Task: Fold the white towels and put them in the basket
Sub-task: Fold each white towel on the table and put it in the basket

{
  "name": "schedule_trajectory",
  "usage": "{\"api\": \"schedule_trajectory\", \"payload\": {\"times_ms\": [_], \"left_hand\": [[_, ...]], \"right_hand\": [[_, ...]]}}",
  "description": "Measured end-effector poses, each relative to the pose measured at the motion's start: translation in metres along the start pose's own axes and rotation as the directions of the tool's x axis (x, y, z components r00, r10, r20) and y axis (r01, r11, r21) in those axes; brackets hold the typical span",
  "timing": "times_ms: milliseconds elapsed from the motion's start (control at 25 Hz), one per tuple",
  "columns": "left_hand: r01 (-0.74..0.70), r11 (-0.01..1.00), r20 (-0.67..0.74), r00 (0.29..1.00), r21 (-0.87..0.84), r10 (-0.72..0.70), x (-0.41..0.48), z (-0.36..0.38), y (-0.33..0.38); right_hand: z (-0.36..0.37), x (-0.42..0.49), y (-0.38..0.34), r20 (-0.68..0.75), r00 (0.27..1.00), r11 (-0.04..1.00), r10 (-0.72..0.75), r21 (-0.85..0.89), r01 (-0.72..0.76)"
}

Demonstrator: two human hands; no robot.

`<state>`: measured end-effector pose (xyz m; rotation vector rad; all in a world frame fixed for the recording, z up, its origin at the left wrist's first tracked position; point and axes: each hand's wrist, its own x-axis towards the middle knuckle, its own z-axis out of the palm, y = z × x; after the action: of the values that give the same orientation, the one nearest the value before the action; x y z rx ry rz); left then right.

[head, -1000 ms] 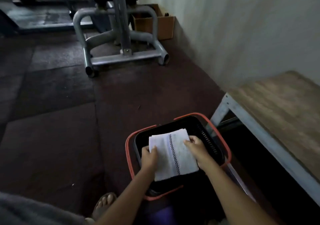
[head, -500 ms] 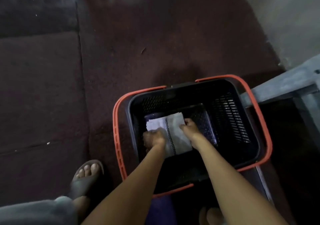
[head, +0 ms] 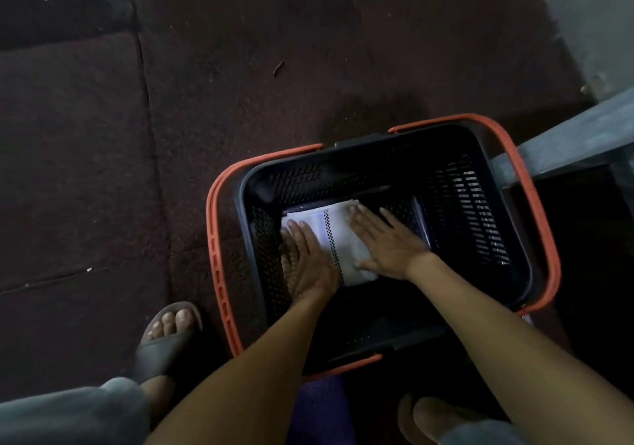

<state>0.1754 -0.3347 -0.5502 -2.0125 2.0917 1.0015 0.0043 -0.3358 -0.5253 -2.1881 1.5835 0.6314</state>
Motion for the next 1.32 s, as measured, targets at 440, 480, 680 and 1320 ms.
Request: {"api": "schedule_trajectory", "payload": {"times_ms": [440,480,680,1320], "left_hand": [[-0.059,0.990,0.147,0.988,0.128,0.040,-0.008,-0.067,0.015],[-0.146,0.969,0.121,0.985,0.200,0.123,-0.018,-0.085,0.021],[-0.430,0.762,0.100,0.893,0.484,0.440,-0.087,-0.189,0.072],[-0.881,0.235,0.269,0.363,0.411,0.892,-0.369,-0.248,0.266]], "right_hand": [[-0.034,-0.023,-0.022,0.059,0.971,0.968,0.233,0.083,-0.237],[-0.049,-0.040,-0.026,-0.005,0.954,0.942,0.300,0.161,-0.295],[-0.142,-0.145,-0.036,-0.149,0.830,0.796,0.537,0.413,-0.441],[-0.199,-0.523,-0.111,-0.239,0.187,0.303,0.953,0.762,-0.573]]}}
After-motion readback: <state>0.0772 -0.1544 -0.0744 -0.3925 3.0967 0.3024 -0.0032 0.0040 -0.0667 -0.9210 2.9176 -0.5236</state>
